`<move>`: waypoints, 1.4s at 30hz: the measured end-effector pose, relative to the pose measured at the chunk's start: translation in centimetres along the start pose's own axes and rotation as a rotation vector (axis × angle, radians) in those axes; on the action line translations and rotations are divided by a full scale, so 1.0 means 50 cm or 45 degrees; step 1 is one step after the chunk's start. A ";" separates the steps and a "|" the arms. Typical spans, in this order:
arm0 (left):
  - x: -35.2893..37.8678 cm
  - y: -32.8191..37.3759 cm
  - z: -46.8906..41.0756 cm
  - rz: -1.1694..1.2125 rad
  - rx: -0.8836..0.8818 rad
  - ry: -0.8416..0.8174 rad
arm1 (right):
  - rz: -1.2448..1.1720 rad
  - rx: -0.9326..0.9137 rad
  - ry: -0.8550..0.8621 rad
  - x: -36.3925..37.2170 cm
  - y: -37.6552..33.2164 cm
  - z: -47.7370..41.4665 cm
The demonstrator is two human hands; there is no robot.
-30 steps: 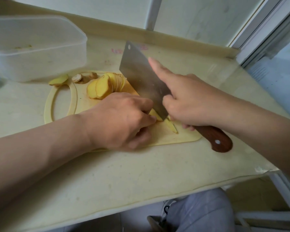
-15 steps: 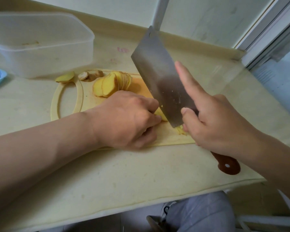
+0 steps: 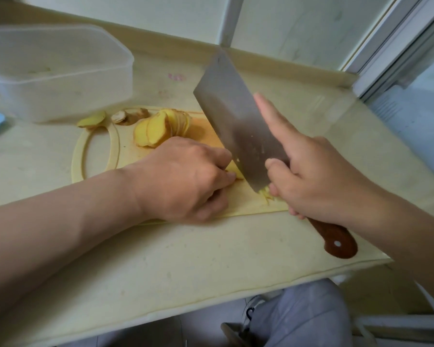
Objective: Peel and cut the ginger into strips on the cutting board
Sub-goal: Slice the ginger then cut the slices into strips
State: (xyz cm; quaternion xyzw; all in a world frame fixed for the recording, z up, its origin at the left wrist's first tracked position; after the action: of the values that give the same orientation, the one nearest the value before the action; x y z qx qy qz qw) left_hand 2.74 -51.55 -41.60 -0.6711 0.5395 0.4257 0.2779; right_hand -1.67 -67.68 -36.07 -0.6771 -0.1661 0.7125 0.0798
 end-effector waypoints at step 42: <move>-0.002 -0.014 0.004 0.045 -0.040 -0.043 | 0.061 -0.064 -0.062 -0.003 0.000 -0.004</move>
State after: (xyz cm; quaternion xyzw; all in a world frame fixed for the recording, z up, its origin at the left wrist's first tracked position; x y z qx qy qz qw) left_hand 3.33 -51.14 -41.66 -0.6585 0.5397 0.4502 0.2690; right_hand -1.48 -67.72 -35.95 -0.6651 -0.1696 0.7260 0.0415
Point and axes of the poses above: each hand's wrist, its own z-axis away from the middle knuckle, its own x-axis out of the palm, y = z × x, the point moved 4 cm from there along -z, towards the middle knuckle, and after that the axes turned 5 degrees about z, right-handed, at the moved point
